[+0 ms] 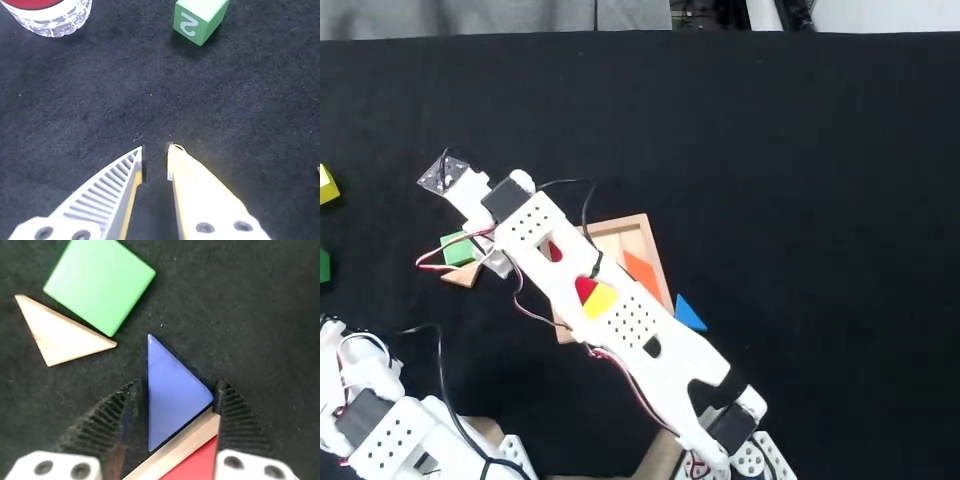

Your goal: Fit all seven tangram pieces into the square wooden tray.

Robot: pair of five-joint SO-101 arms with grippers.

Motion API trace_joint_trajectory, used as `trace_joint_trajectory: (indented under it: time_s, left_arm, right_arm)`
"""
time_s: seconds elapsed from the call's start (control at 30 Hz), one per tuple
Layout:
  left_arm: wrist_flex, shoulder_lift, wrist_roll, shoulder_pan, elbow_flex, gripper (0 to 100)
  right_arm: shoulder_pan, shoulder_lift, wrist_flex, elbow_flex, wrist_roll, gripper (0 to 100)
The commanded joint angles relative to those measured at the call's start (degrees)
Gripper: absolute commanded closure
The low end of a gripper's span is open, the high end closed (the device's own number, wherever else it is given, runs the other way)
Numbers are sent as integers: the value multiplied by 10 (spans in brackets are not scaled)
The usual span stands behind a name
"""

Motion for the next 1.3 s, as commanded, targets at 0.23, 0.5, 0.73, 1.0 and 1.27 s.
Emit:
trace_joint_trajectory:
  time_s: [0.23, 0.5, 0.73, 1.0, 1.27]
  left_arm:
    - [-12, -5, 0, 8, -6, 899]
    - [-12, -5, 0, 8, -6, 899]
    - [-12, -5, 0, 8, -6, 899]
    - [-12, -5, 0, 8, -6, 899]
    - [-12, -5, 0, 8, -6, 899]
  right_arm:
    - [3, -10, 5, 2, 0, 772]
    - [3, 6, 4, -4, 0, 773]
    - [3, 6, 2, -4, 0, 773]
    - [3, 6, 2, -4, 0, 830]
    - [4, 6, 1, -5, 0, 873]
